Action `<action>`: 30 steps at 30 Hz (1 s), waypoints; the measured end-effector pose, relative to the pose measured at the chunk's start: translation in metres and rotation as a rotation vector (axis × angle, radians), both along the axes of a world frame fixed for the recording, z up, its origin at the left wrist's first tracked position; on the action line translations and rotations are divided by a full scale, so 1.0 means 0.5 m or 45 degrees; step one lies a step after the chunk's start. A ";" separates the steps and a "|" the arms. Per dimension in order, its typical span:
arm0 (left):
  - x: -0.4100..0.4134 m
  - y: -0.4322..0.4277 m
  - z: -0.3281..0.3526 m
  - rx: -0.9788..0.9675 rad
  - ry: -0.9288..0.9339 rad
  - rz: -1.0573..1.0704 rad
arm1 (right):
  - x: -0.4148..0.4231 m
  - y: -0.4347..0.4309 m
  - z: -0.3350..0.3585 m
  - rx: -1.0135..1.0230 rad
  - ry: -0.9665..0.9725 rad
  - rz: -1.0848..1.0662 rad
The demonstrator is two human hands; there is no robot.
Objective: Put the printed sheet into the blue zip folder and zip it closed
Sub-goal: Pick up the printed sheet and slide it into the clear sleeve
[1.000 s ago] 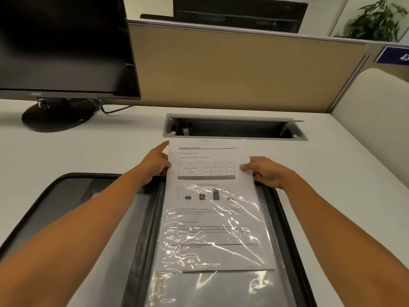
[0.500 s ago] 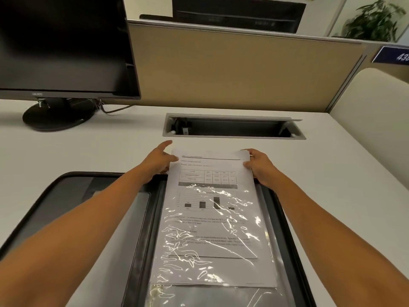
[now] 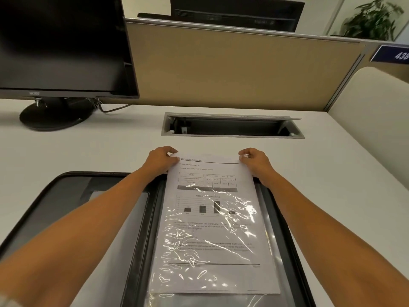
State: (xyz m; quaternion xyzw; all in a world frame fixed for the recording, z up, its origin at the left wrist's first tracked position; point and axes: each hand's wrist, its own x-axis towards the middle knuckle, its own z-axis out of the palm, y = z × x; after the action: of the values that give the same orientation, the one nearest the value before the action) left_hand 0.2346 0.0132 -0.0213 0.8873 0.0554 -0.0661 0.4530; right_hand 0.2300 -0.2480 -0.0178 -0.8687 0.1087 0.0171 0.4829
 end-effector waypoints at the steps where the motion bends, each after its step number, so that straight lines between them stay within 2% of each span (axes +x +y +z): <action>1: -0.002 0.002 0.000 0.029 -0.017 -0.006 | -0.001 -0.001 -0.002 -0.024 -0.005 0.007; 10: -0.047 0.010 0.005 0.313 -0.223 -0.070 | -0.012 -0.003 -0.005 -0.215 0.017 0.117; 17: -0.098 0.019 -0.006 0.512 -0.375 -0.073 | -0.031 0.024 0.009 -0.453 0.034 0.405; 24: -0.146 0.016 -0.014 0.600 -0.425 -0.102 | -0.061 0.099 0.018 -0.660 -0.062 0.610; 27: -0.179 0.021 -0.024 0.563 -0.466 -0.038 | -0.075 0.124 0.017 -0.795 -0.121 0.647; 30: -0.215 0.034 -0.043 0.627 -0.432 0.045 | -0.088 0.139 0.012 -0.826 -0.159 0.638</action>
State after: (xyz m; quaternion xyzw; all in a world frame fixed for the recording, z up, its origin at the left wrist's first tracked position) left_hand 0.1269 0.0302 -0.0427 0.9678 0.0088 0.1065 0.2279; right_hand 0.1858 -0.1783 -0.0117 -0.9748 -0.1358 0.0462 0.1707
